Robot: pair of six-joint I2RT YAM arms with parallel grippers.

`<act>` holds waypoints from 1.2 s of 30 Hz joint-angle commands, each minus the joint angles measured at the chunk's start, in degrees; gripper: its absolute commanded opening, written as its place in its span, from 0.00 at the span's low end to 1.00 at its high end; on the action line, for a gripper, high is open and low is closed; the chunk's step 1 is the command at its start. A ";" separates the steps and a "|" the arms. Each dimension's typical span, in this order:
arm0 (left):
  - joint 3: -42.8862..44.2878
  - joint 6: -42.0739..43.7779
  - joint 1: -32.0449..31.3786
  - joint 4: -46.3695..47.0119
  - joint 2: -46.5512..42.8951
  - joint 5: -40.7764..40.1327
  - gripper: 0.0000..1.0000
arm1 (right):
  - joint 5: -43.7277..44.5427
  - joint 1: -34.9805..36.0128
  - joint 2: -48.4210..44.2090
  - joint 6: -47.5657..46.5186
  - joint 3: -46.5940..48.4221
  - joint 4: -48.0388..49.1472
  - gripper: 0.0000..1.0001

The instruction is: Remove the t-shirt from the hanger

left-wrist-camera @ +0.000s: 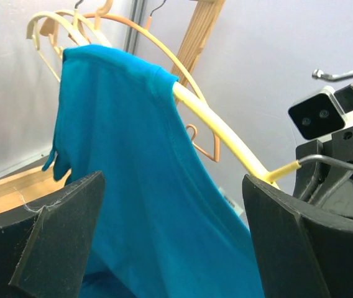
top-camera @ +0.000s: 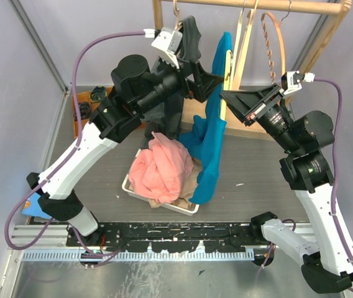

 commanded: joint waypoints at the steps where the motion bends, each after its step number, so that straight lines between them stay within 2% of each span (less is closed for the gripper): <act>1: 2.95 -1.05 0.18 3.94 1.70 2.83 0.98 | -1.61 -0.10 -1.52 1.54 1.47 4.39 0.01; 14: 2.75 -2.39 0.18 3.94 3.67 2.08 0.93 | -2.36 -0.09 -0.98 1.89 2.17 3.76 0.01; 23: -4.57 -5.00 1.44 7.38 -1.38 -1.77 0.92 | -2.46 -0.09 -1.62 1.88 1.15 4.60 0.01; 36: -7.13 -9.36 2.05 10.53 -2.86 1.65 0.92 | -2.97 -0.09 -1.35 2.36 1.93 3.54 0.01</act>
